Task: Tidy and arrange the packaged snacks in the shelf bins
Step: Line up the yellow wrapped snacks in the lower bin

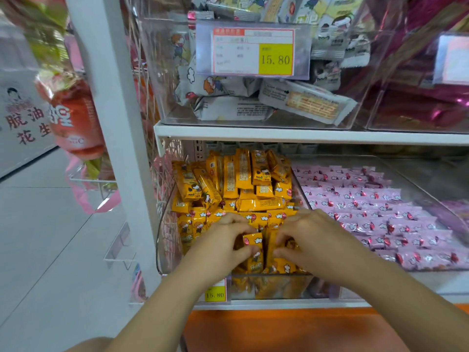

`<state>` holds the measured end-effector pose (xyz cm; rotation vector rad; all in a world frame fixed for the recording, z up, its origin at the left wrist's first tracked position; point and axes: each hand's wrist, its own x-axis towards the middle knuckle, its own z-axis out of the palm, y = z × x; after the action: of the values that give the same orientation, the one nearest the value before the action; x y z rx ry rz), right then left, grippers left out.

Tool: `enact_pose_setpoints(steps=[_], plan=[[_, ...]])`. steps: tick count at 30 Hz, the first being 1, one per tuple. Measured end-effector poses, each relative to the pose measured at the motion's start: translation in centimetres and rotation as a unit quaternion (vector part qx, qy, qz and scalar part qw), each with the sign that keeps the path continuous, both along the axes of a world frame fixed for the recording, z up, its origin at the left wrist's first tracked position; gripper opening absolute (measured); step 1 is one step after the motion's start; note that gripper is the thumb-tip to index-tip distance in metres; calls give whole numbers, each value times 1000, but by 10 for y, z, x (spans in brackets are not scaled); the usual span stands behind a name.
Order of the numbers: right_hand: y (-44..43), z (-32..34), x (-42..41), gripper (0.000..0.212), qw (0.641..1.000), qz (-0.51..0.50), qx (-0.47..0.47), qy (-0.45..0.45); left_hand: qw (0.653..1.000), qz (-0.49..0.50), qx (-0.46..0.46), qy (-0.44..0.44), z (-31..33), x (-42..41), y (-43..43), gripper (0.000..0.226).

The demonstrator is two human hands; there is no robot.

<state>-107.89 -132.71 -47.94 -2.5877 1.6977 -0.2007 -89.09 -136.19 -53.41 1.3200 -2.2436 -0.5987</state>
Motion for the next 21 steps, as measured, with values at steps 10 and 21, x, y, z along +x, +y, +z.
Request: enact_pose_setpoints(steps=[10, 21], plan=[[0, -1, 5, 16, 993, 23, 38, 106, 1000, 12, -1, 25, -1, 1, -3, 33], [-4, 14, 11, 16, 992, 108, -31, 55, 998, 17, -20, 53, 2, 7, -7, 25]])
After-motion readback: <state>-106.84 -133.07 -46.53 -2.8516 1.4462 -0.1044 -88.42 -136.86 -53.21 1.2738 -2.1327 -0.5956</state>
